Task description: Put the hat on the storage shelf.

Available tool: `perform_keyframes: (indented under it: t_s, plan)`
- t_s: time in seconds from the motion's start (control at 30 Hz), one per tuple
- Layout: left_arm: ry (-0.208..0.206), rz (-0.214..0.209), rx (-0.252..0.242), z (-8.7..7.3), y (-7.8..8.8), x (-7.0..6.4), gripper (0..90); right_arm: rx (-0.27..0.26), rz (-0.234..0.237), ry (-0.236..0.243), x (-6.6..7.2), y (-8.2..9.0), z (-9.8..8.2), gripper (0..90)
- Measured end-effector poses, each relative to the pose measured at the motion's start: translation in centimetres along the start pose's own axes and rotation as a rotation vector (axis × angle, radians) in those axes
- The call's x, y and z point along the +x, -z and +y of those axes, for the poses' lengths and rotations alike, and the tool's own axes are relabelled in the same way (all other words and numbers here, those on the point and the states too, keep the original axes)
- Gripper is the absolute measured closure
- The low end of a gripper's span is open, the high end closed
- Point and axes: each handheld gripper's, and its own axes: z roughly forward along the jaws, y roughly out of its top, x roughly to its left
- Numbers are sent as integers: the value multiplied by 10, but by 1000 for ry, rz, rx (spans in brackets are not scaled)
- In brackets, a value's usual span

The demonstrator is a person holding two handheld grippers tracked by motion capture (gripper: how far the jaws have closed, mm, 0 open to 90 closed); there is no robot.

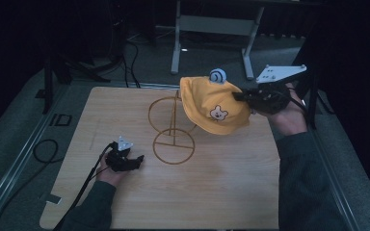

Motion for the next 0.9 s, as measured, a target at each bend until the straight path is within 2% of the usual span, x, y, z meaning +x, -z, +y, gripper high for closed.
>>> perform_keyframes:
  t_s: [0.43,0.9]
  plan:
    - [1,0,0,0,0,0,327,-20,22,17,7,-4,13,836]
    - [0,-1,2,0,0,0,327,-28,49,37,15,-17,24,836]
